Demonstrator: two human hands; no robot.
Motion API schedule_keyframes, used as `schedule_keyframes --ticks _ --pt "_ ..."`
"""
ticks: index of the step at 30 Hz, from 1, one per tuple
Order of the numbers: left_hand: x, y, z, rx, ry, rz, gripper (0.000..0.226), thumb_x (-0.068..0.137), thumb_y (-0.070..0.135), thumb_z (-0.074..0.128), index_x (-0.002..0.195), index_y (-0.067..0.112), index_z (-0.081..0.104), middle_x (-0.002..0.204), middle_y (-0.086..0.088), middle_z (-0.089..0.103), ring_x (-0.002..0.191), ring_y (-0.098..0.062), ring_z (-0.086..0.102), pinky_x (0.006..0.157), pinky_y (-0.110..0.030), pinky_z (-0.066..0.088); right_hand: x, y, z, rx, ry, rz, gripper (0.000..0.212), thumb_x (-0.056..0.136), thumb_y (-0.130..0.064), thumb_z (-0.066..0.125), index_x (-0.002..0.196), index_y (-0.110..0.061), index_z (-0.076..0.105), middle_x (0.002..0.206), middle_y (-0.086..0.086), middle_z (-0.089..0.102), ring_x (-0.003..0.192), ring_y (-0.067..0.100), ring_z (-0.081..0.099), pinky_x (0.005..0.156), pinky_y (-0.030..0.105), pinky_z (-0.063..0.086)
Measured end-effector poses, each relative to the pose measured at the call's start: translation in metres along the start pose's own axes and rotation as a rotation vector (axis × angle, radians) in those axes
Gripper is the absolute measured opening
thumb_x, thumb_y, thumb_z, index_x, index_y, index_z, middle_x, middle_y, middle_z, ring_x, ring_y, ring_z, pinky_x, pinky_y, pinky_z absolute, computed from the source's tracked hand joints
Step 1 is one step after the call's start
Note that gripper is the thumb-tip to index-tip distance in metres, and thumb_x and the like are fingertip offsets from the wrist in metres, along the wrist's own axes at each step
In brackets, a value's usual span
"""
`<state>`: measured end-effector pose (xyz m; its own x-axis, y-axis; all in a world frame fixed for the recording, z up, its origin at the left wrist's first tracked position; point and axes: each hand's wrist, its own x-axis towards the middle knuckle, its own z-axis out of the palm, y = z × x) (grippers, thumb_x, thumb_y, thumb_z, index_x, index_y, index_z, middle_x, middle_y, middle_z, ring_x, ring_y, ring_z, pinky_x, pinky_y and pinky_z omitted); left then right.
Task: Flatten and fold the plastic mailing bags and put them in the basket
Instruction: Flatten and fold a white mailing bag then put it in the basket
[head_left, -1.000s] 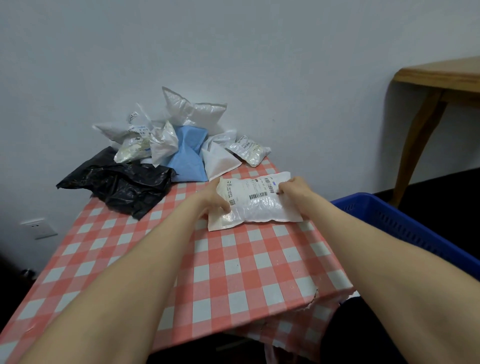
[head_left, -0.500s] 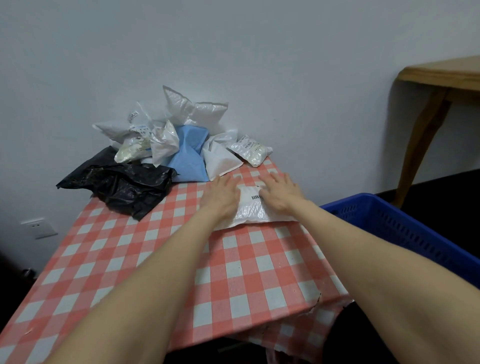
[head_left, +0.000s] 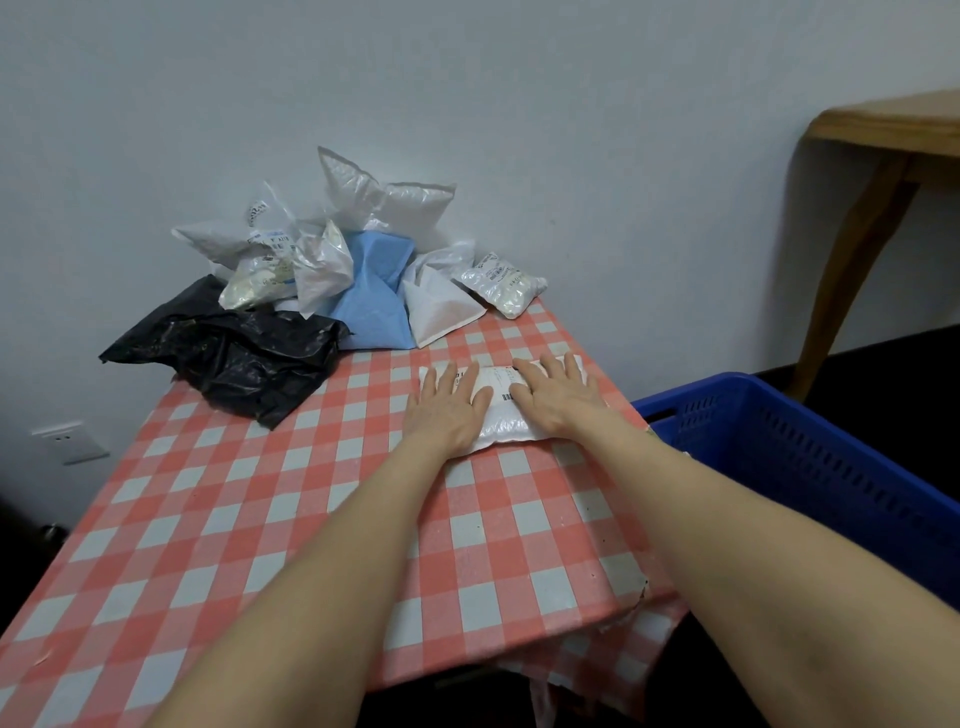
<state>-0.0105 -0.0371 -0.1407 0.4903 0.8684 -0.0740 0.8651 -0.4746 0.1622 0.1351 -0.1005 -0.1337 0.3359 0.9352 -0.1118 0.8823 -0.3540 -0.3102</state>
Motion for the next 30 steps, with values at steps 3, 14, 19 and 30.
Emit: schedule_keyframes --ticks 3,14,19,30 --pt "0.001 0.001 0.003 0.003 -0.005 -0.003 0.056 0.101 0.049 0.010 0.152 0.032 -0.004 0.161 0.003 -0.006 0.148 -0.024 -0.009 0.120 -0.046 0.000 0.000 0.000 0.003 0.005 0.016 0.009 0.056 0.098 -0.050 0.018 0.153 -0.037 0.011 0.162 -0.001 0.003 0.148 0.028 -0.009 0.118 0.053 0.000" --pt "0.003 0.001 0.009 0.025 0.014 0.002 0.056 0.100 0.049 0.010 0.152 0.030 0.001 0.161 0.002 -0.001 0.148 -0.024 -0.005 0.120 -0.046 0.003 -0.001 0.000 0.009 -0.019 0.041 0.018 0.058 0.098 -0.056 0.018 0.152 -0.037 0.011 0.162 0.000 0.006 0.149 0.028 -0.006 0.118 0.052 0.001" --pt "0.003 0.001 0.009 0.031 0.003 0.000 0.056 0.101 0.049 0.010 0.153 0.030 0.001 0.161 0.002 -0.001 0.148 -0.023 -0.004 0.120 -0.045 0.002 -0.002 0.000 0.010 -0.037 0.038 0.017 0.058 0.098 -0.056 0.016 0.153 -0.037 0.009 0.162 0.001 0.005 0.149 0.028 -0.007 0.118 0.053 0.001" --pt "-0.002 0.004 0.008 0.027 -0.003 -0.021 0.054 0.102 0.045 0.009 0.153 0.030 0.001 0.161 0.002 -0.002 0.148 -0.023 -0.005 0.120 -0.045 0.002 -0.004 0.000 0.011 -0.033 0.032 0.011 0.059 0.099 -0.056 0.015 0.153 -0.037 0.007 0.162 0.001 0.003 0.148 0.028 -0.010 0.118 0.053 0.001"
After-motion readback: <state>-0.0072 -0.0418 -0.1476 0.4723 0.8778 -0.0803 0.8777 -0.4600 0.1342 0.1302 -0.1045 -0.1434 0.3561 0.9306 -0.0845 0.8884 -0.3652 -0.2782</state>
